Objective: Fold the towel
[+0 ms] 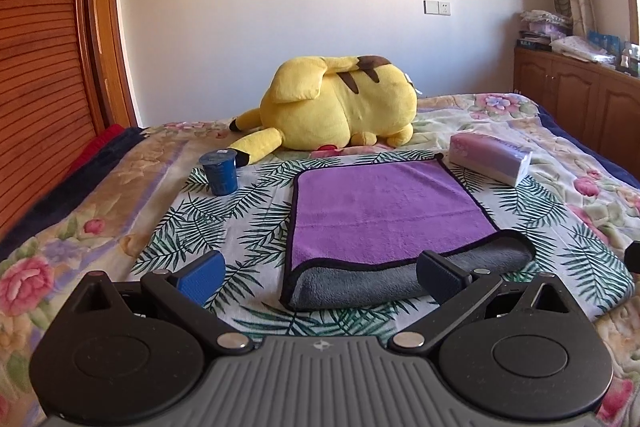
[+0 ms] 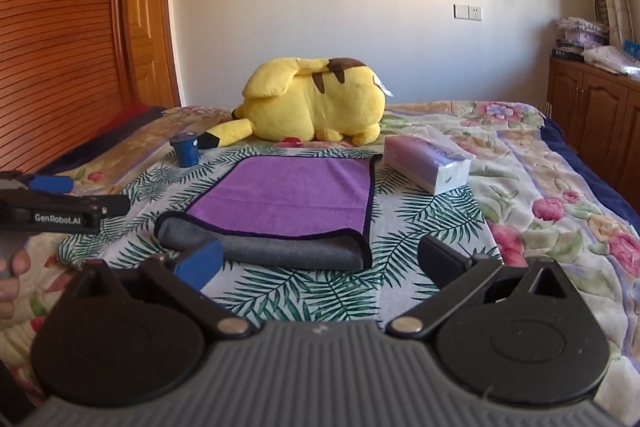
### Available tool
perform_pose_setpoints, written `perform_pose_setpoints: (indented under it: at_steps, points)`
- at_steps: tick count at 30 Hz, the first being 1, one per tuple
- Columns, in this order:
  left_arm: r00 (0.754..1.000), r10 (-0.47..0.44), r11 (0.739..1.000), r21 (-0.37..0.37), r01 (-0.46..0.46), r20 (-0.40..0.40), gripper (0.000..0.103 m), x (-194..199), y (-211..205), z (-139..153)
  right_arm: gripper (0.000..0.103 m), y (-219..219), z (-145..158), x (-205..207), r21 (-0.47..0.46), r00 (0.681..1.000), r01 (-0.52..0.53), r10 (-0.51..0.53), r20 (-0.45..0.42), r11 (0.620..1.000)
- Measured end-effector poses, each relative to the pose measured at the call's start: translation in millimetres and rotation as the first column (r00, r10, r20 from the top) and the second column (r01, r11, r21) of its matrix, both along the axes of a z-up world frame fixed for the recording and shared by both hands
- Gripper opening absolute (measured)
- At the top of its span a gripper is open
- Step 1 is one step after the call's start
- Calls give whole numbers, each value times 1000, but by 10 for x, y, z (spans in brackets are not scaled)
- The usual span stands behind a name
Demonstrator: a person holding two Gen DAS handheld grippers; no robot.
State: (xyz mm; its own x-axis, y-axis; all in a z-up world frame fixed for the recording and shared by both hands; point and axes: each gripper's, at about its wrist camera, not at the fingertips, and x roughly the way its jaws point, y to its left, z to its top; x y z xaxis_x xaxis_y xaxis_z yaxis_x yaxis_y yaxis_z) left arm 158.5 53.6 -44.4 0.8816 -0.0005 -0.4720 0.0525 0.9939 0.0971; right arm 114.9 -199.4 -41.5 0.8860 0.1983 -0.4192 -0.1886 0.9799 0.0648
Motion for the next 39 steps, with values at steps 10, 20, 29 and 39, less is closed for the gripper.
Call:
perform_pose_setpoints:
  at_steps: [10,20,29,39]
  points:
    - [998,2,1000,1,-1,-60,86,412,145,-214,103,46,-74,430,-23,999,-6,5,-46,1000]
    - [995,17,999,-46,-22,-96,78,738,297,-397,102,21,-163,802,-40,993,-30,25,-112,999]
    - [990,-38,996,-80,27,-137,54,993,376,-522,88,53,-229,1080,-71,988,-62,51,-148,996]
    - [977,-91,989,-130,67,-192,39,1106,470,-725,76,30,-464,1461,-59,964,-80,62,-258,995]
